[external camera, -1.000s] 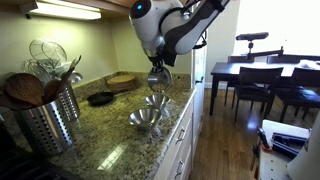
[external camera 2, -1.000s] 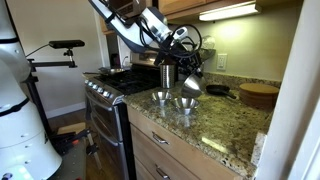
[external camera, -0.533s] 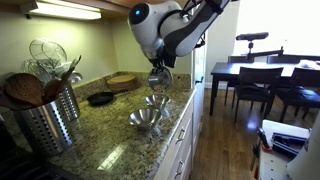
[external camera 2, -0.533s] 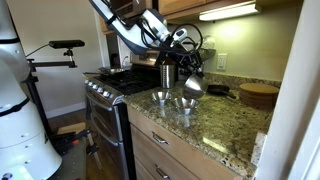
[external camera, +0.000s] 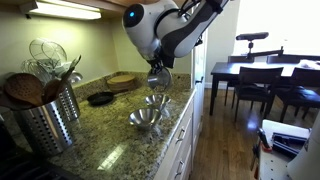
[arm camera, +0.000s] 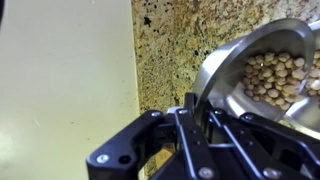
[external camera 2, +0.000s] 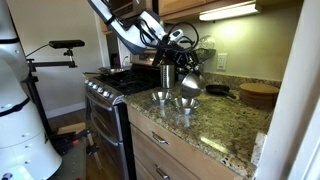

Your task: Empty the bowl at the back into the bowl on the right

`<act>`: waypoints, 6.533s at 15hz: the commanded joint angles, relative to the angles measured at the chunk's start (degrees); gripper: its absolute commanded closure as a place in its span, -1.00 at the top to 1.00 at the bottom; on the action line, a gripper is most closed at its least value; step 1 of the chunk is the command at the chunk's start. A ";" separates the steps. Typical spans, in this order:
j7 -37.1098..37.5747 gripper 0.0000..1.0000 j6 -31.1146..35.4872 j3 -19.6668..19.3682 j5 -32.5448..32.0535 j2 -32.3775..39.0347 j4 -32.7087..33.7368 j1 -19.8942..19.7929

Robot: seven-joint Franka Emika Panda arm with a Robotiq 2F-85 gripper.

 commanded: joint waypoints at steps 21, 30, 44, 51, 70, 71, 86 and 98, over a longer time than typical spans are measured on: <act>2.86 -0.84 -10.86 3.30 -7.98 -0.12 -1.42 3.46; 3.01 -0.84 -14.89 4.57 -11.61 0.71 -1.53 4.86; 3.24 -0.84 -19.67 6.50 -15.53 1.60 -2.09 6.70; 3.92 -0.84 -18.45 6.12 -10.27 1.68 -1.28 5.45; 3.74 -0.84 3.00 -1.38 26.03 2.04 7.68 -0.71; 3.45 -0.84 4.19 -1.57 27.60 2.27 8.00 -0.73; -4.14 -0.84 20.79 -3.65 49.37 7.71 11.32 0.09; -8.10 -0.84 26.34 -4.87 57.89 13.97 13.72 1.44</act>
